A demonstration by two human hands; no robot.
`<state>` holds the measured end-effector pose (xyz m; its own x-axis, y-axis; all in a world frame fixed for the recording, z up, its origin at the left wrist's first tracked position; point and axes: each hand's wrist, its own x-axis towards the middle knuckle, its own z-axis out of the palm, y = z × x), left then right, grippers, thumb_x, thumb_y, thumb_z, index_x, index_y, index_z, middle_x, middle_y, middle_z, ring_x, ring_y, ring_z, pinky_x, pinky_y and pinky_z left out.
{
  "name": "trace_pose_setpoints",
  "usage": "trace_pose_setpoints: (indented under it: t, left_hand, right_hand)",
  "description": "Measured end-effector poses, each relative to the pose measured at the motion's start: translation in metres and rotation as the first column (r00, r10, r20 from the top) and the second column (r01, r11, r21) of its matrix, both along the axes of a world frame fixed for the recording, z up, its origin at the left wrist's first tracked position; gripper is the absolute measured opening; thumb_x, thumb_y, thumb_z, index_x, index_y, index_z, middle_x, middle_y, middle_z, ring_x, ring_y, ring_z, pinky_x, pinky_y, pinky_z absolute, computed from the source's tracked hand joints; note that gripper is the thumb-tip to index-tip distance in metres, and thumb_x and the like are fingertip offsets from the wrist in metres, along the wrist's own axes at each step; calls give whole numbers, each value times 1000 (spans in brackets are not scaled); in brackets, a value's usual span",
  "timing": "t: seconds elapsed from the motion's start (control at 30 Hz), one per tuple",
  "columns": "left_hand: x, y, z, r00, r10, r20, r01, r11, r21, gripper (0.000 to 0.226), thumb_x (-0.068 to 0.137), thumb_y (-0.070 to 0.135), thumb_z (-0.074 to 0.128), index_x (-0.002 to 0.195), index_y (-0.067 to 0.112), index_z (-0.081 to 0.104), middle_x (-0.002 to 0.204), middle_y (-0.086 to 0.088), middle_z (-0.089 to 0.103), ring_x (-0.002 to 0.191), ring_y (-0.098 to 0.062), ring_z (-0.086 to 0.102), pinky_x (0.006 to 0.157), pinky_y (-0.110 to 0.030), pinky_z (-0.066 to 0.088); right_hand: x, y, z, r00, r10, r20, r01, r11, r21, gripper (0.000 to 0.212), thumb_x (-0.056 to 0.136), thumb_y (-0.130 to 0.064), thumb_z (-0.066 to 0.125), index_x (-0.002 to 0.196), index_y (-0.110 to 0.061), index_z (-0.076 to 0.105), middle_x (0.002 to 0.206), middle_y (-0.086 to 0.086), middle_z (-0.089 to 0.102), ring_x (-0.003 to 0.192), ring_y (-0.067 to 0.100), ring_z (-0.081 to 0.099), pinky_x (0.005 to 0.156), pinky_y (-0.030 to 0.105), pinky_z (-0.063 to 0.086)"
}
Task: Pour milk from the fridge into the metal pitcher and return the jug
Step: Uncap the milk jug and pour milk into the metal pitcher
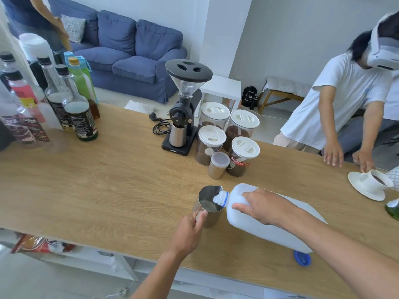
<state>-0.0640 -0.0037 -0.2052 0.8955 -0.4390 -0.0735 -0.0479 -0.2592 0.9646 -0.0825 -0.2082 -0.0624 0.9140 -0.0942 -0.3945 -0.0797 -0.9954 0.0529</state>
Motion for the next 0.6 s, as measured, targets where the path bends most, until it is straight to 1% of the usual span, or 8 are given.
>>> trace_pose_setpoints:
  t: [0.07, 0.17, 0.3, 0.37, 0.47, 0.53, 0.6]
  left_hand:
    - [0, -1, 0, 1000, 4, 1, -4, 1000, -5, 46, 105, 36, 41, 65, 22, 23, 59, 14, 21, 56, -10, 19, 55, -30, 21]
    - [0, -1, -2, 1000, 11, 5, -11, 1000, -1, 47, 105, 37, 40, 63, 27, 23, 60, 12, 21, 58, -12, 20, 57, -32, 21]
    - [0, -2, -3, 1000, 10, 4, -10, 1000, 6, 50, 105, 38, 40, 58, 32, 24, 60, 13, 21, 58, -11, 20, 56, -31, 21]
    - [0, -2, -2, 1000, 21, -3, -21, 1000, -1, 51, 105, 36, 41, 57, 32, 24, 59, 13, 20, 57, -10, 19, 55, -29, 20]
    - [-1, -3, -1, 1000, 24, -9, -25, 1000, -16, 50, 105, 35, 41, 58, 30, 22, 59, 13, 20, 56, -10, 19, 54, -27, 19]
    - [-1, -2, 0, 1000, 25, -7, -26, 1000, -18, 49, 105, 34, 41, 60, 29, 21, 59, 13, 20, 56, -10, 19, 53, -26, 19]
    - [-2, -3, 1, 1000, 27, -11, -28, 999, -28, 49, 105, 32, 42, 61, 27, 21, 58, 14, 20, 55, -9, 19, 52, -24, 19]
  right_hand:
    - [2, 2, 4, 1000, 17, -11, -17, 1000, -8, 53, 93, -65, 34, 79, -16, 48, 69, -6, 42, 67, 19, 47, 60, 36, 36]
    - [5, 5, 9, 999, 40, -27, -41, 999, -17, 50, 94, -64, 35, 81, -17, 49, 71, -6, 41, 71, 21, 48, 59, 35, 35]
    - [5, 6, 11, 999, 34, -30, -35, 999, -16, 58, 94, -63, 34, 91, -10, 57, 83, 2, 53, 74, 23, 50, 63, 37, 38]
    - [4, 5, 11, 999, 41, -31, -42, 999, -24, 60, 95, -63, 33, 92, -8, 57, 88, 5, 57, 74, 23, 50, 59, 35, 36]
    - [4, 5, 11, 999, 38, -32, -39, 999, -32, 59, 95, -63, 32, 89, -8, 55, 84, 3, 54, 69, 21, 47, 51, 30, 29]
    - [4, 6, 13, 999, 31, -34, -32, 999, -27, 60, 95, -63, 33, 88, -8, 55, 82, 2, 53, 64, 19, 45, 50, 30, 28]
    - [5, 6, 14, 999, 34, -39, -35, 999, -31, 58, 95, -63, 33, 87, -9, 54, 82, 2, 52, 66, 20, 46, 50, 30, 28]
